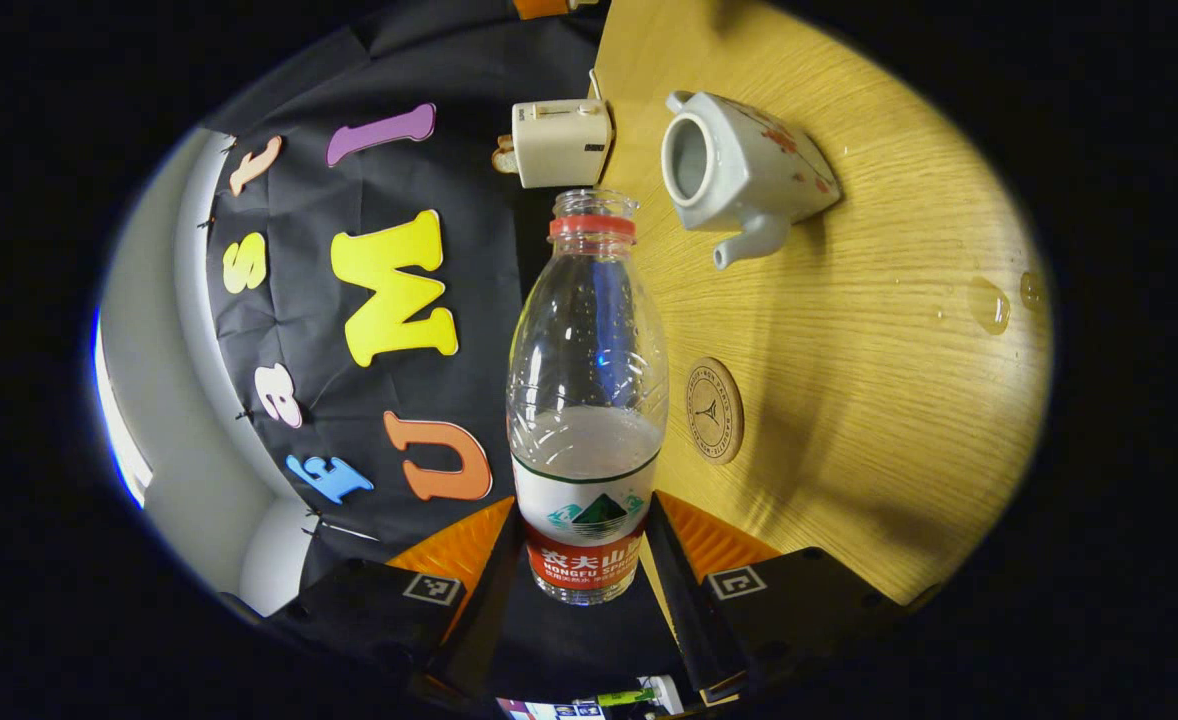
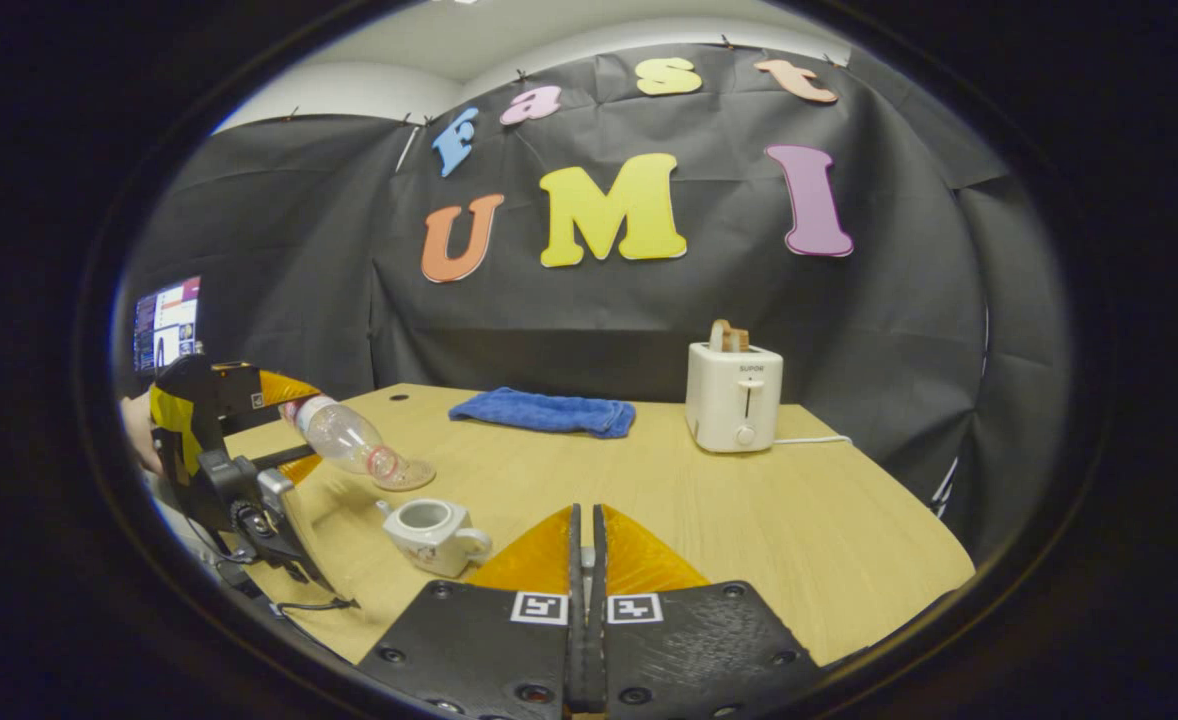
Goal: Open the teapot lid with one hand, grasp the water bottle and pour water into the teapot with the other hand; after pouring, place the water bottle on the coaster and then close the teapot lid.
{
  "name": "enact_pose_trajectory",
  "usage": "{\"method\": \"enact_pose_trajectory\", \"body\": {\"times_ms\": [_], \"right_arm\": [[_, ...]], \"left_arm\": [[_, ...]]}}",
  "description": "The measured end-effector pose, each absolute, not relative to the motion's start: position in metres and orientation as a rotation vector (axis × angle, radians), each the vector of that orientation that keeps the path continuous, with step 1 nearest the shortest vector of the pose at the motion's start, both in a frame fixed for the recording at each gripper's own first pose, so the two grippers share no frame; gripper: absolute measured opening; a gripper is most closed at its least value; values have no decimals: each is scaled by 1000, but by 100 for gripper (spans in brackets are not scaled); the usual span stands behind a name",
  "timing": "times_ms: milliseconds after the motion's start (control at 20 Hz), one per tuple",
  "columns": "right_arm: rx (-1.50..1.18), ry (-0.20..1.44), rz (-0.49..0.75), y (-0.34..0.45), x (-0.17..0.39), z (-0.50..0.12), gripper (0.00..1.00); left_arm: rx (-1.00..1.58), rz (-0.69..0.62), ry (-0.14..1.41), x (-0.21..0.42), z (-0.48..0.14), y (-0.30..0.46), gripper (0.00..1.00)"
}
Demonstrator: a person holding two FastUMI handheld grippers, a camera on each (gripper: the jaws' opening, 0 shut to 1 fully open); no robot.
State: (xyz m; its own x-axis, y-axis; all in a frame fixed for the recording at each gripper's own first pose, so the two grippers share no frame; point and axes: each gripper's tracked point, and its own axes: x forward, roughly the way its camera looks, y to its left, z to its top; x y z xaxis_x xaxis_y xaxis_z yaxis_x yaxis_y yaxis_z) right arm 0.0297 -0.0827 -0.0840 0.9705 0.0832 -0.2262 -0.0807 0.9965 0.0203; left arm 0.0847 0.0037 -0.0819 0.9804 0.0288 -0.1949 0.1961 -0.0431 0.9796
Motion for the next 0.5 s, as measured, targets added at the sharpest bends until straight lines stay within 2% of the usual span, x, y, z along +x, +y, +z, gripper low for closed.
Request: {"method": "enact_pose_trajectory", "body": {"times_ms": [500], "right_arm": [[4,214,82,-86,23,-81,0]], "left_arm": [[1730,-129,122,86,-72,-8,74]]}}
